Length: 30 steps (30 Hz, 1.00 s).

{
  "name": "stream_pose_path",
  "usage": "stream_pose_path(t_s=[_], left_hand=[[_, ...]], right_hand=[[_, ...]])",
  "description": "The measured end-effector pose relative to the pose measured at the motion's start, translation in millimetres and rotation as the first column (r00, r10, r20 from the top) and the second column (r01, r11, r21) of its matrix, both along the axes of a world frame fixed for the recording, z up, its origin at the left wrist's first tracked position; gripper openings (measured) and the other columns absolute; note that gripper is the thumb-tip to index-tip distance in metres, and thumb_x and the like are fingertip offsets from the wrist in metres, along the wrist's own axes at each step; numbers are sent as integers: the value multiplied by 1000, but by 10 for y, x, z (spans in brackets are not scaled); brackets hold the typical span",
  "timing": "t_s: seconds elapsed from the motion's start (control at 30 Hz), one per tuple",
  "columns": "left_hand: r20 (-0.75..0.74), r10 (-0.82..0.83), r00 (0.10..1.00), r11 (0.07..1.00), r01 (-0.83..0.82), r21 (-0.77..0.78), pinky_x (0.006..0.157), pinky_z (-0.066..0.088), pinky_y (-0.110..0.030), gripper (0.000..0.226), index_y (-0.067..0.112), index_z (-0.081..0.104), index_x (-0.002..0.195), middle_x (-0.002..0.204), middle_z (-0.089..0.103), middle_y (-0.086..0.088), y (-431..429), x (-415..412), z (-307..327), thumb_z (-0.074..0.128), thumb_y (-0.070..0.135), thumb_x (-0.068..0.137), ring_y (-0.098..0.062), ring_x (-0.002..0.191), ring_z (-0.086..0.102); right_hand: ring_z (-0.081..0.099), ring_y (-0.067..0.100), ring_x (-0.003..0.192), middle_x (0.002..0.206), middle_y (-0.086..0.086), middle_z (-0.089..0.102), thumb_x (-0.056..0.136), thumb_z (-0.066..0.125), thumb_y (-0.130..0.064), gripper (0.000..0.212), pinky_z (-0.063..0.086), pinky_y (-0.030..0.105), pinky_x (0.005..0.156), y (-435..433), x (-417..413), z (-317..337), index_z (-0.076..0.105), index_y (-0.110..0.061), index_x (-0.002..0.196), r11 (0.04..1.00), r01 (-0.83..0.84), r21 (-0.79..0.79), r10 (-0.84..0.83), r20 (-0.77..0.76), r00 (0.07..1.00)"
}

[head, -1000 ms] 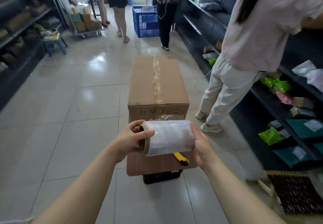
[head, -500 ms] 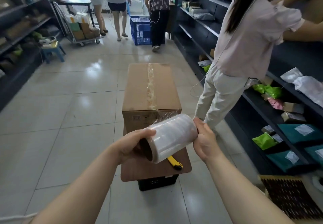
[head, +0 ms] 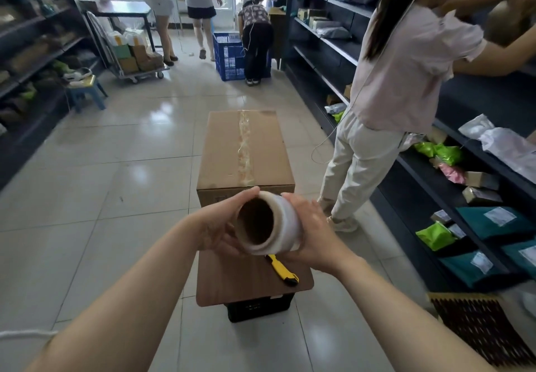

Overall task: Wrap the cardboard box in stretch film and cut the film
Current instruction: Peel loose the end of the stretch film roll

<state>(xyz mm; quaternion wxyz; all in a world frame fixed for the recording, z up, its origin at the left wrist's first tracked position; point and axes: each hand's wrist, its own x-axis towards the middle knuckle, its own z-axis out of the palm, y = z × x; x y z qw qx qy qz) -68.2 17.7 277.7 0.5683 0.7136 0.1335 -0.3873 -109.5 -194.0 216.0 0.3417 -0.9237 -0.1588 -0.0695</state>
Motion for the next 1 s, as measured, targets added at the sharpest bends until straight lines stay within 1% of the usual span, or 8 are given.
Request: stream_pose_path(t_s=[0.1,0.17,0.27,0.4,0.5,0.67,0.8,1.0], left_hand=[[50,-74,996,997,74,2,56,59,-31,86,6,64,105,84,71,-20,63,51,74,52,80,65,-26,62,71],[62,-83,995,995,86,-43,56,59,-30,80,3,67,105,83,71,-19,97,73,87,52,75,73,-24,61,70],[118,21,993,994,-8,-109,60,57,-30,53,3,69,105,86,72,-15,93,82,13,56,51,89,-19,60,67],[354,108,929,994,-101,-38,91,52,-37,36,11,58,127,107,65,-3,-32,95,-181,59,22,93,-18,99,61],[303,41,952,993,-7,-114,107,40,-42,46,20,51,137,124,63,4,-117,116,-246,60,22,91,-17,121,54],[447,11,894,1000,-7,-11,92,54,-37,23,14,70,109,104,72,-1,-220,136,-239,64,25,90,-16,94,66],[386,54,921,994,-12,-111,64,56,-25,20,2,68,97,78,69,-7,-244,156,-255,60,20,94,-10,59,65],[235,195,952,933,-106,-345,60,56,-28,19,9,57,83,69,52,-6,-279,211,-207,47,11,99,-15,61,55]], right_hand=[[51,-3,119,126,-20,54,52,92,-23,98,44,18,95,-18,-81,50,41,-34,135,941,64,331,6,-205,979],[55,-3,115,120,-19,61,49,93,-17,96,46,21,95,-58,-97,58,47,-33,131,886,128,445,22,-316,949],[60,13,114,117,-5,67,49,92,-8,90,52,33,94,-148,-65,97,52,-26,127,775,193,602,104,-422,901],[61,28,115,119,14,66,59,81,1,80,53,30,87,-251,-4,196,50,-5,132,638,169,752,312,-453,835],[62,29,113,118,16,66,62,75,-2,74,53,32,87,-279,-4,237,50,-3,132,560,173,811,401,-447,799],[66,25,103,108,12,71,63,68,-4,55,55,35,84,-298,-33,251,62,-6,118,438,216,873,483,-432,762],[67,27,101,108,11,70,57,78,-11,64,55,39,86,-321,-17,217,61,-7,119,373,296,880,493,-458,740],[69,29,97,109,14,70,41,94,-26,80,57,45,81,-288,7,96,66,-9,114,212,439,873,441,-487,754]])
